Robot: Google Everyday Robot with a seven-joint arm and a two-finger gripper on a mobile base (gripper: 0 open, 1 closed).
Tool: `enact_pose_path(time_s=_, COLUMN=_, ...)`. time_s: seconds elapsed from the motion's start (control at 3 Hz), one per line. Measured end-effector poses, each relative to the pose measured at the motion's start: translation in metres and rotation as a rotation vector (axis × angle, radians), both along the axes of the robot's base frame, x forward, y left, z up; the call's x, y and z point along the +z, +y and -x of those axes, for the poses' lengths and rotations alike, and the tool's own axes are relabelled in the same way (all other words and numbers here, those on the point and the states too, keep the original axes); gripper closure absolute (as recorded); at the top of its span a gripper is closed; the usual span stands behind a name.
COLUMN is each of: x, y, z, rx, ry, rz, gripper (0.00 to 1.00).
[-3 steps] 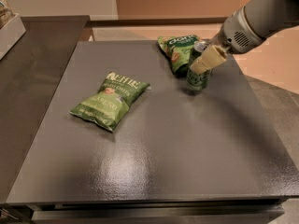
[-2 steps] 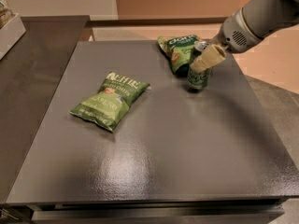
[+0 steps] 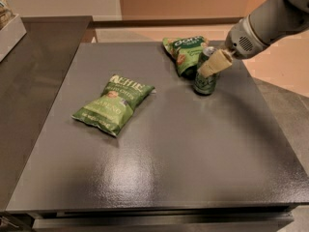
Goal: Move green can near green rice chip bag
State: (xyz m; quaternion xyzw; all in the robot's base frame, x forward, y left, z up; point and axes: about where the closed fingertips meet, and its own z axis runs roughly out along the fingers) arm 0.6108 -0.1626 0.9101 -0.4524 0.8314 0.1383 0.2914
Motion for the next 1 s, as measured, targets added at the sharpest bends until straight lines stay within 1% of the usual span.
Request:
enact_pose_path(time_s=0.33, x=-0.0020, y=0.0014, z=-0.0006, rx=0.002, ry=0.003, rz=-0.001, gripper=0.13)
enact_pose_path(time_s=0.67, x=-0.0032, y=0.0030, z=-0.0008, rx=0.005, ry=0.006, rz=-0.001, gripper=0.00)
enact_pose_path(time_s=1.0, x=-0.0032, y=0.0031, z=-0.0008, rx=0.005, ry=0.006, rz=-0.001, gripper=0.00)
